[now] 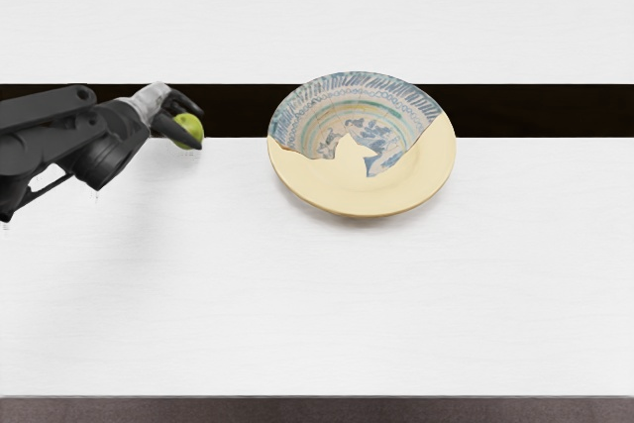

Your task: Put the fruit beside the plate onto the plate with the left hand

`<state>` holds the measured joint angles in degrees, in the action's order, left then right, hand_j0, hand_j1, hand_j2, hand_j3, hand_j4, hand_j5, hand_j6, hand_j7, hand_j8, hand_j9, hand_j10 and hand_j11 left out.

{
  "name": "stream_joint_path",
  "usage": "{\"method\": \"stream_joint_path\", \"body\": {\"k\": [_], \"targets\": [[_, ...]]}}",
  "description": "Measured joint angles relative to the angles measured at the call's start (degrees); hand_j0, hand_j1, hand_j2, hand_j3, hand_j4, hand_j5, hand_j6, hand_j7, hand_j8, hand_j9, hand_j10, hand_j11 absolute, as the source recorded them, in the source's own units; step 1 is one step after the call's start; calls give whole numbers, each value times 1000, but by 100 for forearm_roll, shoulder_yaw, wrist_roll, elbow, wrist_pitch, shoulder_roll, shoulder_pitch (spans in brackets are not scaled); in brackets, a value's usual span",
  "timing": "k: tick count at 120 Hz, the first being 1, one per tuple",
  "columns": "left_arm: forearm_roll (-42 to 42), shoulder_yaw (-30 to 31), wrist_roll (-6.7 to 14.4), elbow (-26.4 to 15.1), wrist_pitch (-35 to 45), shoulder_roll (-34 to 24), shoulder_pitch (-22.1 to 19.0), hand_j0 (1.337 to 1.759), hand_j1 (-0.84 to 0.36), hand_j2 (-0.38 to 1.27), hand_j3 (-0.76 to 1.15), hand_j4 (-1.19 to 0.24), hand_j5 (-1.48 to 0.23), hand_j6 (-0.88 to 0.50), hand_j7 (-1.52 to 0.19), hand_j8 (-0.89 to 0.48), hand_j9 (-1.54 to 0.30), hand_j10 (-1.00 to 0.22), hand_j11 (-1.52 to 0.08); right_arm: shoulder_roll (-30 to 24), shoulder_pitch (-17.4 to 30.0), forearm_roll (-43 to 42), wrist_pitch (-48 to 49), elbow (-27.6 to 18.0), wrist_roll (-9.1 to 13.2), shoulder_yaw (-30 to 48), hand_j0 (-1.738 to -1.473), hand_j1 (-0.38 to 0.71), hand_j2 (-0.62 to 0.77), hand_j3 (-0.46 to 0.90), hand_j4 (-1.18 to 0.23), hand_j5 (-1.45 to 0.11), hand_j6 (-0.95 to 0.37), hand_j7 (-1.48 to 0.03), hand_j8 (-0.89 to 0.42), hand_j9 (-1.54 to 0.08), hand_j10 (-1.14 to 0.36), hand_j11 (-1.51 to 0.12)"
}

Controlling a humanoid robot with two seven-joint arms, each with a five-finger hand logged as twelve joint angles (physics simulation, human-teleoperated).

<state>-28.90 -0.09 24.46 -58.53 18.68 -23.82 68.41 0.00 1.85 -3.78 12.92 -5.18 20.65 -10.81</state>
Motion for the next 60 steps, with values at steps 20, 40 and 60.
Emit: {"method": "stream_joint_path", "body": {"k": [20, 40, 60], "targets": [[2, -16, -1, -1, 2, 164, 461, 1656, -314, 243, 0, -602, -813, -473, -802, -444, -801, -607, -812, 0, 0, 0, 0, -1, 0, 0, -1658, -349, 0, 0, 0, 0, 0, 0, 0, 0, 0, 0], [5, -22, -1, 26, 6, 624, 790, 1657, -325, 268, 0, -602, -818, -471, -803, -439, -802, -611, -805, 0, 0, 0, 0, -1, 0, 0, -1658, -349, 0, 0, 0, 0, 0, 0, 0, 0, 0, 0], [23, -25, -1, 265, 4, 1284, 796, 1658, -334, 314, 0, -593, -830, -472, -807, -439, -795, -600, -798, 0, 0, 0, 0, -1, 0, 0, -1658, -349, 0, 0, 0, 0, 0, 0, 0, 0, 0, 0]]}}
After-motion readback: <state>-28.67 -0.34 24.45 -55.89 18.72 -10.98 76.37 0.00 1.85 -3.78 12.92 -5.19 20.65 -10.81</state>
